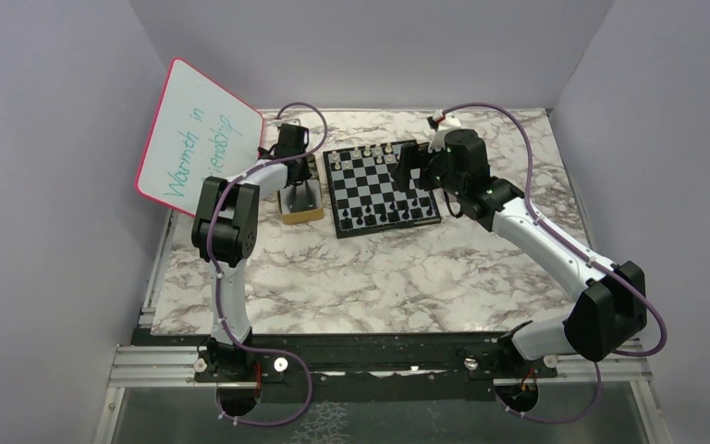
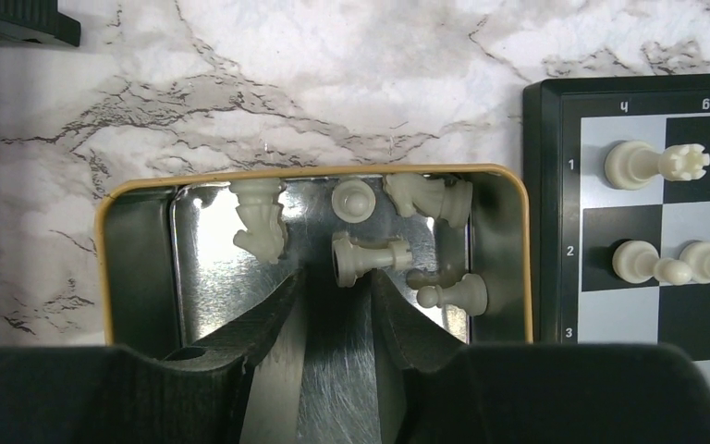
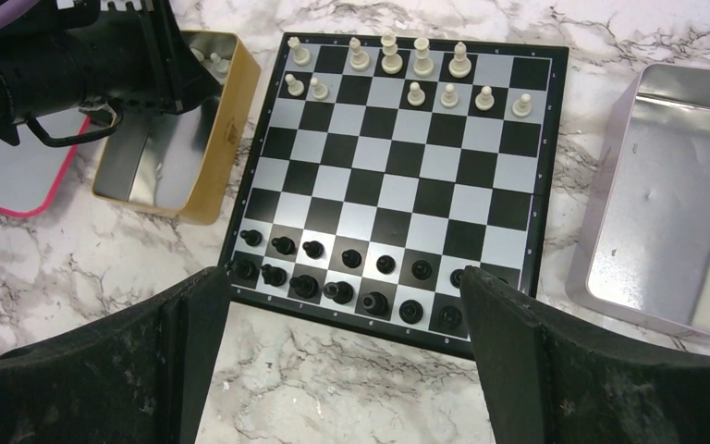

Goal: Set up the chess pieces on the board
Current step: Pick up the chess piece from the storage box.

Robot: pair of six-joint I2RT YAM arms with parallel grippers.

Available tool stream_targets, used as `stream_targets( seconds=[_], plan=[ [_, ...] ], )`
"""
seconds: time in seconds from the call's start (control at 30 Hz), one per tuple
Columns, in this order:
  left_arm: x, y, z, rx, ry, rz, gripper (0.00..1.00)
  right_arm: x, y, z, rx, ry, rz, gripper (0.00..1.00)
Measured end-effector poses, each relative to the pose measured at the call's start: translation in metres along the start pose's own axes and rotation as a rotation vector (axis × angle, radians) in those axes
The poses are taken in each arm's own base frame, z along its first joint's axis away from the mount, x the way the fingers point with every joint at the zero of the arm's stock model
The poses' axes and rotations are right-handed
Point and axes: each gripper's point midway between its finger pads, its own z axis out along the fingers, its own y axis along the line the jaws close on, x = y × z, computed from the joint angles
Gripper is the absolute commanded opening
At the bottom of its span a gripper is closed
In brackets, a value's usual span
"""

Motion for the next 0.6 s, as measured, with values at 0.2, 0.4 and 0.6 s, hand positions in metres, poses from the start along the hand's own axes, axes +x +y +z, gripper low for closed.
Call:
stream_targets(
  seconds=[0.2, 0.4, 0.6],
  plan=[
    [-0.005, -0.001, 0.001, 0.004, -0.02, -0.004, 0.32, 0.001, 0.003, 0.0, -0.019, 0.003, 0.0, 1.0],
    [-0.009, -0.001, 0.001, 0.0, -0.033, -0.004, 0.32, 0.001, 0.004, 0.0, -0.021, 0.004, 0.0, 1.0],
    [-0.013, -0.001, 0.001, 0.001, -0.046, 0.004, 0.33, 0.001, 0.004, 0.0, -0.021, 0.004, 0.0, 1.0]
  ],
)
